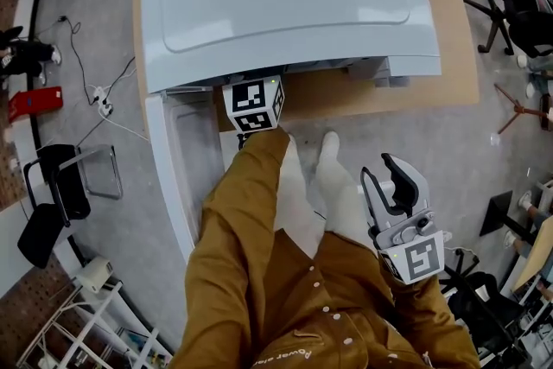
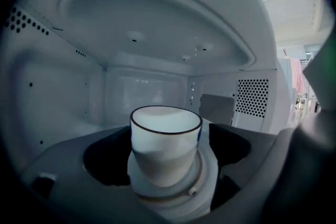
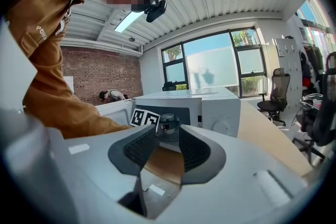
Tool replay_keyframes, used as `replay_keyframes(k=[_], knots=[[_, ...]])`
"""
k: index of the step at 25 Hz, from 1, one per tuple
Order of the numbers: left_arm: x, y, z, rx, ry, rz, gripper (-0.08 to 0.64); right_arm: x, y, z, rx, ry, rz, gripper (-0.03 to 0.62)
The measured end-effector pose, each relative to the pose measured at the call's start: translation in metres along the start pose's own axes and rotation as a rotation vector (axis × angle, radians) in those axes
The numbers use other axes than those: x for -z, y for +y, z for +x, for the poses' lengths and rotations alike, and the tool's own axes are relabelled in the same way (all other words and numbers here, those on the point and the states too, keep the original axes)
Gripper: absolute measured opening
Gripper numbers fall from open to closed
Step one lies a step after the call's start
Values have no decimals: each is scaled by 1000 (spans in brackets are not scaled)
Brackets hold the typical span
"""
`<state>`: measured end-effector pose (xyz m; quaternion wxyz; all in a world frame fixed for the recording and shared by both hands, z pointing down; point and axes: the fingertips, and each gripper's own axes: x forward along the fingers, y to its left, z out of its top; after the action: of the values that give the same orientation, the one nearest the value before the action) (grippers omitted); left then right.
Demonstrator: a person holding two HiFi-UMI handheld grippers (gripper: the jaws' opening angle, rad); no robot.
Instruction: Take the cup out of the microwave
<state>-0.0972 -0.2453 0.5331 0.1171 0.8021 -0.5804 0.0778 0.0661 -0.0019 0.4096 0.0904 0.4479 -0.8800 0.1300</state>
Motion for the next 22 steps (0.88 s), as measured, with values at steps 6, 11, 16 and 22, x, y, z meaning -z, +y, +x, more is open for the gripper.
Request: replay_keyframes(k=[6,11,16,22], knots=[[-1,2,6,-20,-22,21,453,0,-4,0,-3,1,0,141],[-5,13,6,-59,-57,42,443,1,-4,1,-11,5,4,140],[-4,11,4,-64,-75,58,445,-1,1,2,-21,-3,7,138],[-8,14,6,-80,-71,70,385,-5,6,7,-34,-16,7,133]])
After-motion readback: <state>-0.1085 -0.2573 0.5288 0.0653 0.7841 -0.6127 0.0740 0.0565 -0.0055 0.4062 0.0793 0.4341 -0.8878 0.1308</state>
